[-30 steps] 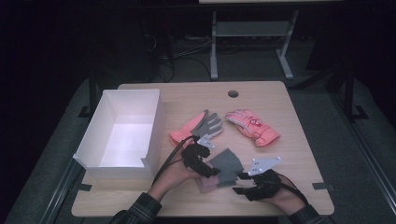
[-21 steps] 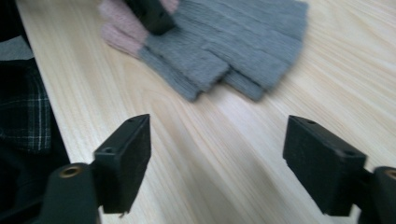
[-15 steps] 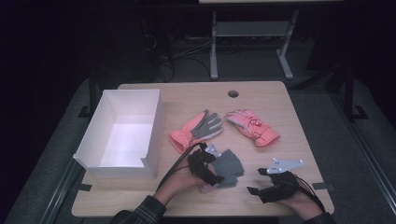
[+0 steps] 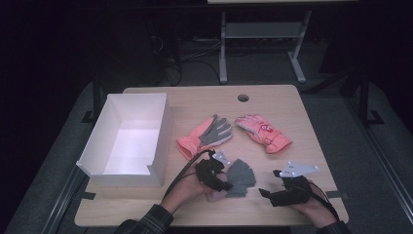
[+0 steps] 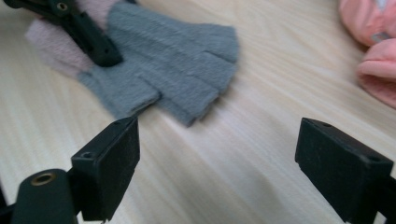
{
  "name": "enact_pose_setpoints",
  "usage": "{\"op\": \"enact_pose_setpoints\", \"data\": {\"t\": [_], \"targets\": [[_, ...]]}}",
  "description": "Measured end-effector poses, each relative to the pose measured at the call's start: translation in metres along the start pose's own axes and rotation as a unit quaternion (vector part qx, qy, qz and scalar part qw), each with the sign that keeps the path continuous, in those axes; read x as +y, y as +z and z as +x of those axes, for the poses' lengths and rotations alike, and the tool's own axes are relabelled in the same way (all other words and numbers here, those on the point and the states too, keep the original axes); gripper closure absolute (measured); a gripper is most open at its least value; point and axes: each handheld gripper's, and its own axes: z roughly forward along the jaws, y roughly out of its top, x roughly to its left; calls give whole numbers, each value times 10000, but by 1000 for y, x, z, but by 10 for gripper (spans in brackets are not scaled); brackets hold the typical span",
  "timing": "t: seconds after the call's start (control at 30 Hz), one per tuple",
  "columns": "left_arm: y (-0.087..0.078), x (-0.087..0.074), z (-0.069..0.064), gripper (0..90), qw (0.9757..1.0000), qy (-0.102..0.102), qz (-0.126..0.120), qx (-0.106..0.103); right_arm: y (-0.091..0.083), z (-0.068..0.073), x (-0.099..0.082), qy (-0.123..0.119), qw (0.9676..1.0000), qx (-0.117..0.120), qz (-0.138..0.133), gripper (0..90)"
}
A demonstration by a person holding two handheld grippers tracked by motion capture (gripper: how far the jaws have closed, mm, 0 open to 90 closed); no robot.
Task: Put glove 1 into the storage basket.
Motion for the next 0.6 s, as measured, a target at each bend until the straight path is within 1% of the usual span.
{"op": "enact_pose_setpoints", "data": {"t": [0.07, 0.13, 0.2, 0.23, 0.3, 0.37, 0.43, 0.5, 0.57, 0.6], "targets": [[-1, 0, 0, 560, 10000, -26, 22, -50, -1, -1, 0, 55, 10000, -73, -28, 134], [-1, 1, 1, 586, 10000, -32, 38, -60, -1, -2, 0, 63, 9999, -85, -59, 134], [-2, 2, 0, 597, 9999, -81, 54, -57, -1, -3, 0, 110, 9998, -123, -56, 135], [-3, 2, 1, 609, 9999, -75, 77, -98, 0, -3, 0, 137, 9998, -132, -65, 134], [-6, 2, 4, 622, 9995, -214, 53, -230, 0, -4, 0, 167, 9997, -140, -59, 135], [-10, 3, 5, 627, 9990, -299, -11, -329, 0, -4, 0, 173, 9997, -158, -68, 135], [-15, 4, 5, 628, 9992, -293, -55, -262, 0, -5, 0, 162, 9997, -173, -85, 134], [-22, 6, 6, 628, 9990, -344, -136, -264, 0, -5, -1, 170, 9996, -180, -103, 134], [-30, 9, 6, 627, 9988, -387, -209, -200, -1, -5, -1, 181, 9996, -184, -116, 134], [-35, 10, 6, 626, 9990, -376, -197, -163, -1, -5, 0, 188, 9996, -198, -119, 134]]}}
